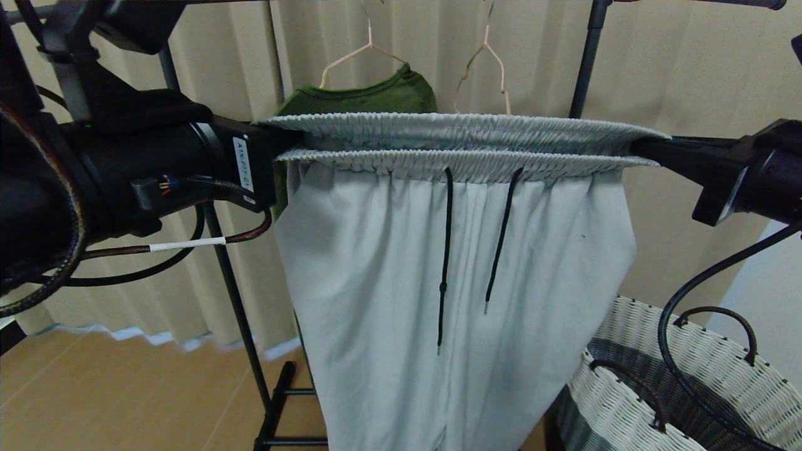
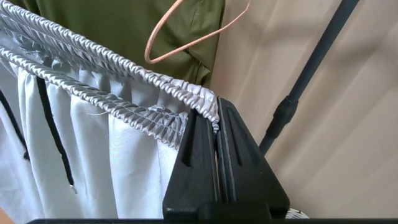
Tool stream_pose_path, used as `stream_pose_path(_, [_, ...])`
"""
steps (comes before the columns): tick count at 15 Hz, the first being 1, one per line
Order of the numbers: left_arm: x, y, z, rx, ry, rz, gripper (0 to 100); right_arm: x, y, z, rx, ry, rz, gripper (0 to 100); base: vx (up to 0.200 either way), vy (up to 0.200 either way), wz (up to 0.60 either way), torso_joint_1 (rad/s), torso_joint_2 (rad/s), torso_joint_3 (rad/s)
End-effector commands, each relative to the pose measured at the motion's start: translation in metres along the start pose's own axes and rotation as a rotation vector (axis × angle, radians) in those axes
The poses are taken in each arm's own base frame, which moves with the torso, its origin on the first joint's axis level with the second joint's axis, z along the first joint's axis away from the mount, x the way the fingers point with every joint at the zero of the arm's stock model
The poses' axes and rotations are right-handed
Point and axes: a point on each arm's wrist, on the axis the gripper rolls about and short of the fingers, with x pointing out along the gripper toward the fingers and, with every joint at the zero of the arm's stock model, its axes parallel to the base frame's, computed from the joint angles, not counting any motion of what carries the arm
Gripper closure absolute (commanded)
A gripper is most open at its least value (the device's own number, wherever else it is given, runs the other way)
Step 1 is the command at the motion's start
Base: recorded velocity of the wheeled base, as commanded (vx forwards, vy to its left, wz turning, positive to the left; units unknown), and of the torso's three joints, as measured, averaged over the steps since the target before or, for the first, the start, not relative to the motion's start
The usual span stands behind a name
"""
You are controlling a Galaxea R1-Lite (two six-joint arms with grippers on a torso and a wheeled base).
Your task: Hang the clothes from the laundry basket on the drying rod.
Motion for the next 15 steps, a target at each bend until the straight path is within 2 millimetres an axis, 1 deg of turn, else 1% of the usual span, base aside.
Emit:
stream_pose_path(1, [0.0, 0.0, 0.0, 0.0, 0.0, 0.001, 100, 0.001, 0.0, 0.0, 0.0, 0.001, 0.001, 100, 0.0, 0.0, 0.0, 0.0, 0.0, 0.0])
stream_pose_path(2, [0.0, 0.0, 0.0, 0.0, 0.0, 0.001, 100, 0.001, 0.0, -0.001, 0.0, 0.006, 0.001, 0, 0.0, 0.0, 0.0, 0.0, 0.0, 0.0])
stream_pose_path(5, [0.0, 0.002, 0.0, 0.001, 0.002, 0.021, 100, -0.001, 0.003, -0.009, 0.004, 0.029, 0.012, 0, 0.0, 0.0, 0.0, 0.0, 0.0, 0.0])
stream_pose_path(8, [0.002, 0.013, 0.0, 0.0, 0.003, 0.092, 100, -0.001, 0.004, -0.013, 0.01, 0.037, 0.024, 0, 0.0, 0.0, 0.0, 0.0, 0.0, 0.0])
stream_pose_path(11, [0.004, 0.023, -0.002, -0.001, 0.011, 0.134, 100, -0.002, 0.01, -0.014, 0.012, 0.037, 0.053, 0, 0.0, 0.0, 0.0, 0.0, 0.0, 0.0])
stream_pose_path(12, [0.004, 0.023, -0.002, 0.0, 0.013, 0.134, 100, -0.004, 0.011, -0.013, 0.011, 0.028, 0.058, 0, 0.0, 0.0, 0.0, 0.0, 0.0, 0.0])
stream_pose_path(14, [0.004, 0.023, -0.002, -0.001, 0.015, 0.155, 100, -0.007, 0.015, -0.018, 0.008, 0.019, 0.083, 0, 0.0, 0.0, 0.0, 0.0, 0.0, 0.0])
stream_pose_path(15, [0.005, 0.024, -0.003, 0.0, 0.019, 0.164, 100, -0.012, 0.017, -0.021, 0.006, 0.0, 0.126, 0, 0.0, 0.0, 0.0, 0.0, 0.0, 0.0])
